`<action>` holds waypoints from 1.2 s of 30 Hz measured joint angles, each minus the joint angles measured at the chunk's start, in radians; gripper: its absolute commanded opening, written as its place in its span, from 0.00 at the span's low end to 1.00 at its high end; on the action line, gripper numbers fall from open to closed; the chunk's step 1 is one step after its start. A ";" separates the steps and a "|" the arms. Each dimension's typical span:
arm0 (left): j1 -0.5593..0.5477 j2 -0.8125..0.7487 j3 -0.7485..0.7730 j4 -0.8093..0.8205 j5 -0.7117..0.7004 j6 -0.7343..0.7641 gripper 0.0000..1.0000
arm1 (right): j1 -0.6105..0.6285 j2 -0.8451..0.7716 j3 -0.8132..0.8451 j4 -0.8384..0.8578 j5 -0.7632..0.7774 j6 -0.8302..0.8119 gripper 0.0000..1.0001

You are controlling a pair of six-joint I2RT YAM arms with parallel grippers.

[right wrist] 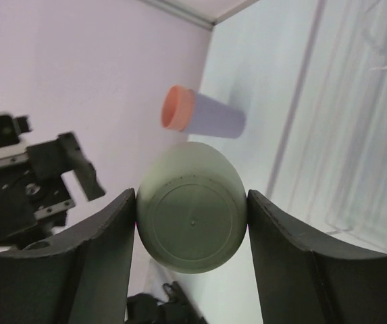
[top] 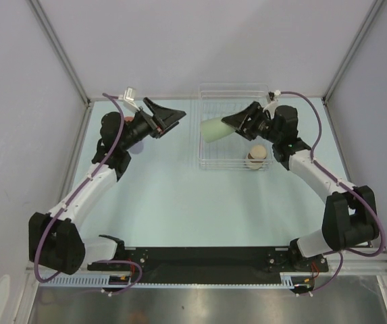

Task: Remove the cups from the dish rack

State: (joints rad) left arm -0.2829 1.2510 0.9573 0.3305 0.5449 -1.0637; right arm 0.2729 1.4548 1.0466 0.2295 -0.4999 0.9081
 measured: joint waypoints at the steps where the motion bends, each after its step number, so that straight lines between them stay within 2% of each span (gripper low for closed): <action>1: 0.000 0.016 0.000 0.048 0.023 -0.031 0.96 | 0.001 0.000 -0.021 0.046 -0.023 0.029 0.00; 5: 0.000 0.069 -0.028 0.264 0.100 -0.156 0.93 | 0.000 0.011 -0.101 0.306 -0.105 0.207 0.00; 11: 0.000 0.078 -0.068 0.370 0.144 -0.225 0.93 | 0.000 0.035 -0.118 0.497 -0.138 0.327 0.00; 16: 0.000 0.078 -0.068 0.394 0.158 -0.231 0.93 | 0.008 0.059 -0.115 0.562 -0.150 0.361 0.00; 26: -0.010 0.084 -0.068 0.400 0.172 -0.231 0.92 | 0.095 0.121 -0.043 0.561 -0.157 0.354 0.00; 28: -0.014 0.088 -0.068 0.401 0.175 -0.231 0.90 | 0.112 0.131 -0.026 0.562 -0.158 0.352 0.00; 30: -0.019 0.090 -0.068 0.401 0.177 -0.231 0.70 | 0.126 0.144 -0.010 0.562 -0.160 0.352 0.00; 31: -0.020 0.091 -0.068 0.401 0.177 -0.236 0.58 | 0.132 0.151 -0.003 0.562 -0.160 0.351 0.00; 32: -0.021 0.092 -0.068 0.401 0.178 -0.239 0.29 | 0.137 0.156 0.001 0.562 -0.161 0.349 0.00; 34: -0.022 0.092 -0.068 0.396 0.183 -0.245 0.00 | 0.145 0.159 0.002 0.560 -0.160 0.352 0.00; 36: -0.019 0.098 -0.069 0.375 0.185 -0.243 0.00 | 0.151 0.158 0.009 0.575 -0.158 0.348 0.00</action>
State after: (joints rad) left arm -0.3019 1.3495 0.8879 0.7052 0.7300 -1.3064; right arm 0.4236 1.6127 1.0557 0.8040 -0.6579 1.2564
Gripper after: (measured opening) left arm 0.084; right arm 0.633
